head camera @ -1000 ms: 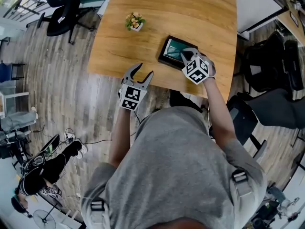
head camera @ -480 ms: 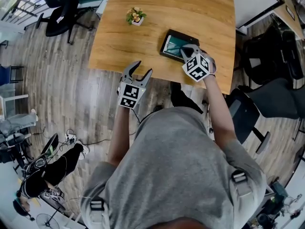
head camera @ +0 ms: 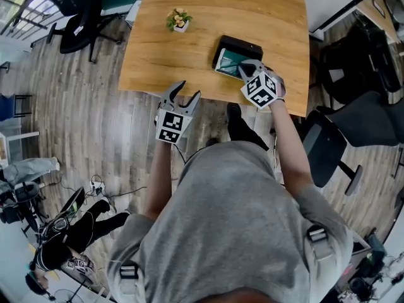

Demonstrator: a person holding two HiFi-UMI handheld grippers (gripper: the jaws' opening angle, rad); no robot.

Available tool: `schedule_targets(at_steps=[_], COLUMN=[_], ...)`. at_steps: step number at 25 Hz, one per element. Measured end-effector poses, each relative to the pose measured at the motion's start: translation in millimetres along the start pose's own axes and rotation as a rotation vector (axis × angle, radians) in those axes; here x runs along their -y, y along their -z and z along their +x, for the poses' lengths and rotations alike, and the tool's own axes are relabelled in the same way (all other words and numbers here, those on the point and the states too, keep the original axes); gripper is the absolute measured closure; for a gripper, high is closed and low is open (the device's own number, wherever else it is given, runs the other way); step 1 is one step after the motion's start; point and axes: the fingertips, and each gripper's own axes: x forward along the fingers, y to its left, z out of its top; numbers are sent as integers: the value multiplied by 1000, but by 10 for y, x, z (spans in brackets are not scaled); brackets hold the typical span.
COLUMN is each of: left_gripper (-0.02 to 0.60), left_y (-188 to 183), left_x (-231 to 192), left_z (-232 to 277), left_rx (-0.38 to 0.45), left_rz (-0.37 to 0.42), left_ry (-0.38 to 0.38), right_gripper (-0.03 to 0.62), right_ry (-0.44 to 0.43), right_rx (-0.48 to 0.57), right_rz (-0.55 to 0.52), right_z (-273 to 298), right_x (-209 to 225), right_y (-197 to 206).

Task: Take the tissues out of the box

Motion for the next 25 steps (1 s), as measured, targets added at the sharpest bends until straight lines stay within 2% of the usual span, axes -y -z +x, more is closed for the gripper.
schedule_targets(at_steps=[25], left_gripper=[342], left_y=[130], left_x=[371], left_z=[-328], left_rx=[2], left_rz=[37], left_ry=[41], right_gripper=[589], right_ry=[25], right_rx=[12], right_rz=[11], right_z=[-385], right_x=[-481], right_y=[73])
